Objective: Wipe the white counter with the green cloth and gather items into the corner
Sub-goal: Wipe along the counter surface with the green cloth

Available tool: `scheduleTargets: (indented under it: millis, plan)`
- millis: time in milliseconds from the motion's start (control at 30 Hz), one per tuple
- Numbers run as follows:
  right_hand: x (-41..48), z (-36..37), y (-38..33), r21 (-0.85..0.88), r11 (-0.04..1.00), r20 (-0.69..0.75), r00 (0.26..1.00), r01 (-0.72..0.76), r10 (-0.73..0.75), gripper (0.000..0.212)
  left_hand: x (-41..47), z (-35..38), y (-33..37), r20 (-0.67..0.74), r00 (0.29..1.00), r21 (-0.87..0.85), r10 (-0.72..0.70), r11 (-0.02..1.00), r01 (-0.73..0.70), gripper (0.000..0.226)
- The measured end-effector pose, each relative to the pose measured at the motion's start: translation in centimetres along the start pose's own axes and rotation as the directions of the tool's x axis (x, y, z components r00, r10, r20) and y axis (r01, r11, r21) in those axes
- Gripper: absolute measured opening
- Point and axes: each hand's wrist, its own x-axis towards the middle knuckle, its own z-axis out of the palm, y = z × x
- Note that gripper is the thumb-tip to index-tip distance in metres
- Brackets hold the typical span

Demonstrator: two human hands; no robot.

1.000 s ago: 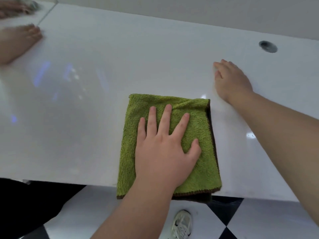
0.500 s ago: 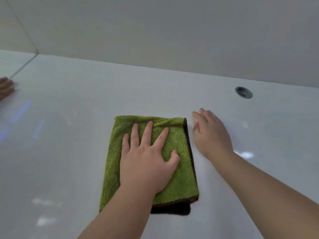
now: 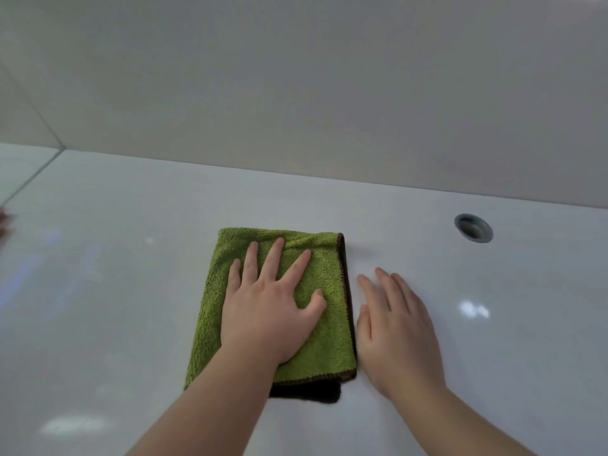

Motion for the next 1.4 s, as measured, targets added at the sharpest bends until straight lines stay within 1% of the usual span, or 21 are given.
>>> scheduleTargets:
  millis: [100,133,200,267,300,400,500,567,700,833,1100,1200,1400]
  plan:
    - [0.0,-0.4,-0.1,-0.009,1.0,0.016,1.0,-0.015,0.015,0.049,0.4,0.0,-0.1,0.006,1.0,-0.02,0.01,1.0,-0.01,0.073]
    - [0.2,-0.5,-0.2,-0.008,1.0,0.0,1.0,-0.026,0.026,0.049,0.6,0.0,-0.2,0.006,1.0,-0.029,0.012,0.999,-0.012,0.073]
    - [1.0,-0.7,-0.4,0.033,0.998,-0.068,0.996,-0.047,0.049,0.047,1.4,0.0,-0.6,0.003,1.0,-0.049,0.016,0.999,-0.016,0.072]
    - [2.9,-0.7,-0.6,0.068,0.996,-0.169,0.984,-0.049,0.06,0.04,2.6,-0.1,-1.1,0.0,1.0,-0.066,0.022,0.998,-0.022,0.071]
    - [4.2,-0.5,-0.8,0.077,0.996,-0.188,0.98,-0.046,0.06,0.038,3.3,-0.1,-1.4,0.001,1.0,-0.072,0.024,0.997,-0.024,0.07]
    - [8.3,0.2,-2.1,0.089,0.995,-0.133,0.989,-0.053,0.064,0.04,5.7,-0.3,-2.6,0.0,0.999,-0.074,0.037,0.997,-0.037,0.068]
    - [10.9,1.2,-3.9,0.085,0.99,-0.102,0.987,-0.115,0.123,0.045,8.3,-0.6,-4.0,0.007,0.998,-0.072,0.068,0.995,-0.067,0.067]
    - [11.2,1.8,-4.7,0.045,0.986,-0.137,0.977,-0.16,0.165,0.045,9.8,-0.7,-5.0,0.013,0.996,-0.077,0.091,0.993,-0.09,0.067]
    - [10.7,2.0,-5.1,0.014,0.987,-0.236,0.959,-0.159,0.158,0.044,12.0,-1.1,-6.7,0.021,0.995,-0.08,0.098,0.992,-0.096,0.068]
    - [10.7,1.8,-5.3,-0.027,0.984,-0.212,0.963,-0.177,0.168,0.042,14.0,-2.1,-9.4,0.032,0.996,-0.062,0.088,0.994,-0.086,0.069]
    - [10.8,1.4,-5.4,-0.081,0.971,-0.143,0.966,-0.227,0.214,0.045,16.3,-3.6,-15.2,0.02,1.0,0.01,0.021,1.0,-0.021,0.069]
    - [10.7,1.3,-5.4,-0.066,0.972,-0.162,0.964,-0.225,0.212,0.047,16.3,-3.8,-15.6,0.017,1.0,0.022,-0.011,1.0,0.01,0.069]
    - [10.6,1.8,-5.4,-0.068,0.976,-0.177,0.965,-0.206,0.192,0.047,15.0,-3.5,-14.3,0.034,0.999,0.081,-0.018,0.997,0.016,0.072]
